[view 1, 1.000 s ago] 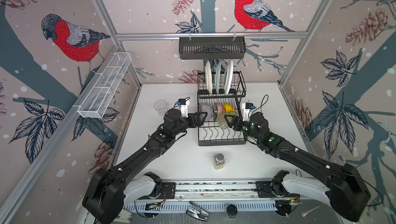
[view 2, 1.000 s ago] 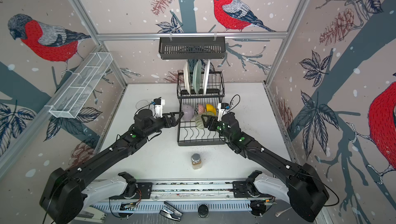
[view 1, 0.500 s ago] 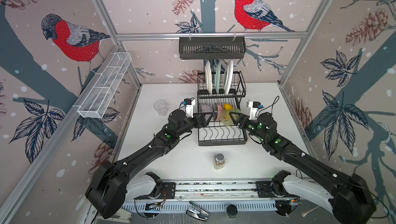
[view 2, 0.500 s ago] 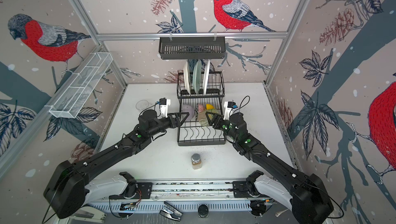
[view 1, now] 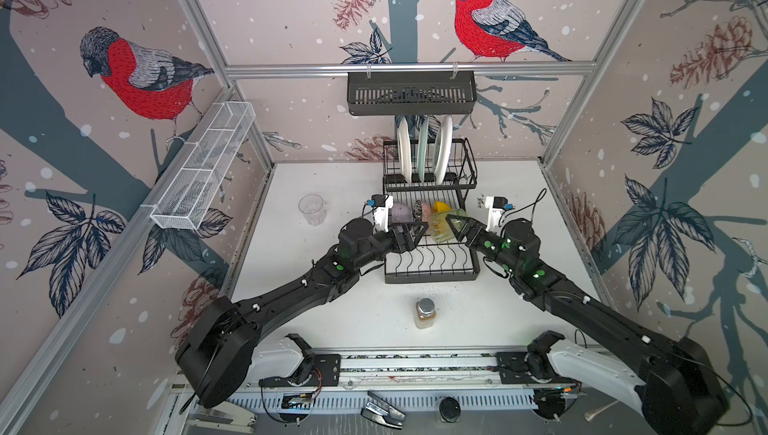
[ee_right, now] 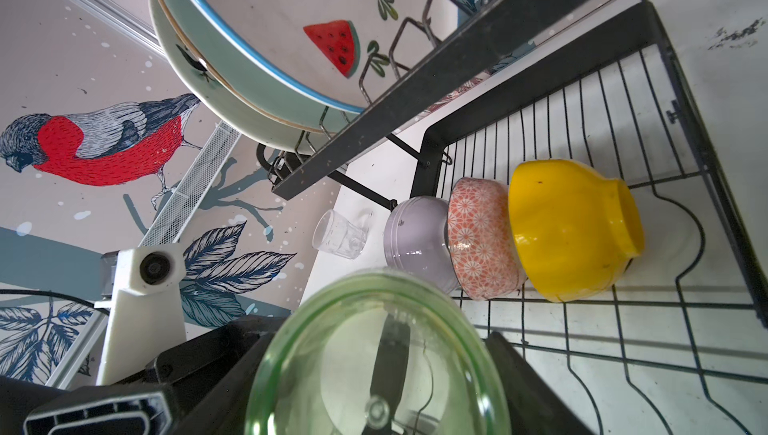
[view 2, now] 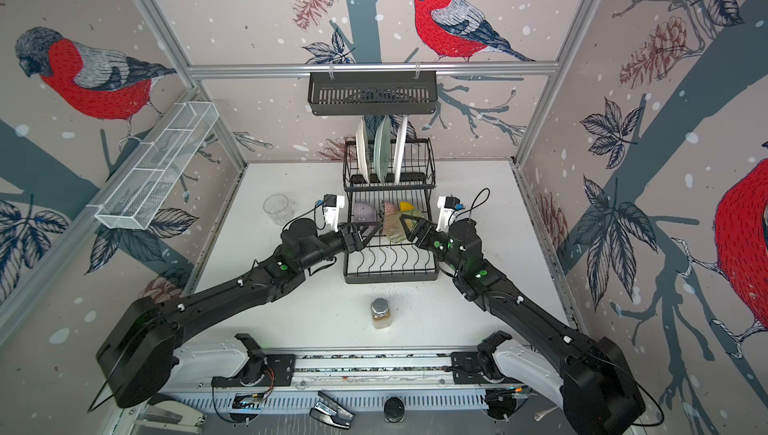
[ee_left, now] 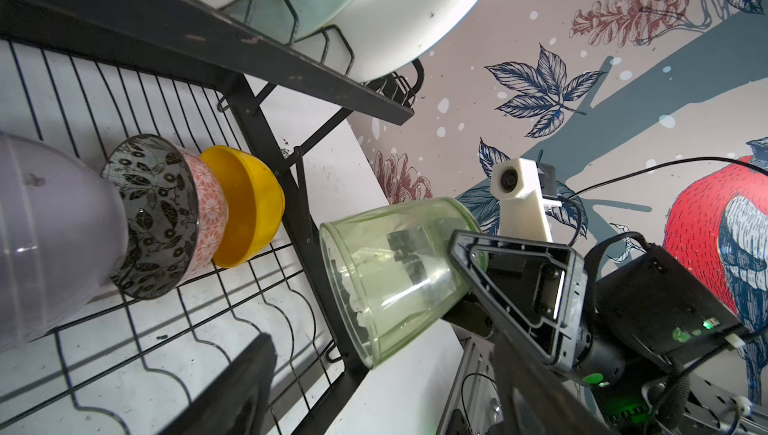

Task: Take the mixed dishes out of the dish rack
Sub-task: 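Grasp the green glass with the left gripper beside the right gripper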

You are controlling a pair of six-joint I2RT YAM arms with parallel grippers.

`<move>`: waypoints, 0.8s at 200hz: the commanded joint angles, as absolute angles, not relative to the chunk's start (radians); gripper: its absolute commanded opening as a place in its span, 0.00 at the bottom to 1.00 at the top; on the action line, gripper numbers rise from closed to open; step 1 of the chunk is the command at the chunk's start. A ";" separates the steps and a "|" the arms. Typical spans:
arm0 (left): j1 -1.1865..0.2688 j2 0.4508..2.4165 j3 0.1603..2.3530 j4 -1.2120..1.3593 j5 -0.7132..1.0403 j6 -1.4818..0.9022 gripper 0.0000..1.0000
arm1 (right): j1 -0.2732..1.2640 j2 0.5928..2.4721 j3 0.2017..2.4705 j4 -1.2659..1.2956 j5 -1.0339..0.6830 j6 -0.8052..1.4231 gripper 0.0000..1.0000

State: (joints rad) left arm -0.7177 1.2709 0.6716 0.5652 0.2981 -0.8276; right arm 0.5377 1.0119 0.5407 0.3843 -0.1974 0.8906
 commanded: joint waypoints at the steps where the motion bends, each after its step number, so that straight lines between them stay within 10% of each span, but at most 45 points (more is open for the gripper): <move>1: -0.728 1.295 0.679 0.700 0.339 -0.870 0.80 | 0.537 0.996 0.538 0.473 -0.213 0.914 0.62; 160: -0.758 1.492 0.749 0.977 0.436 -1.011 0.55 | 0.494 1.061 0.536 0.616 -0.346 1.015 0.62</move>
State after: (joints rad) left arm -0.7509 1.4712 0.7311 0.8623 0.4088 -0.9733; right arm 0.4973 1.0527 0.5297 0.5316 -0.3023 0.9752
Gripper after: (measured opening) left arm 0.580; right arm 0.736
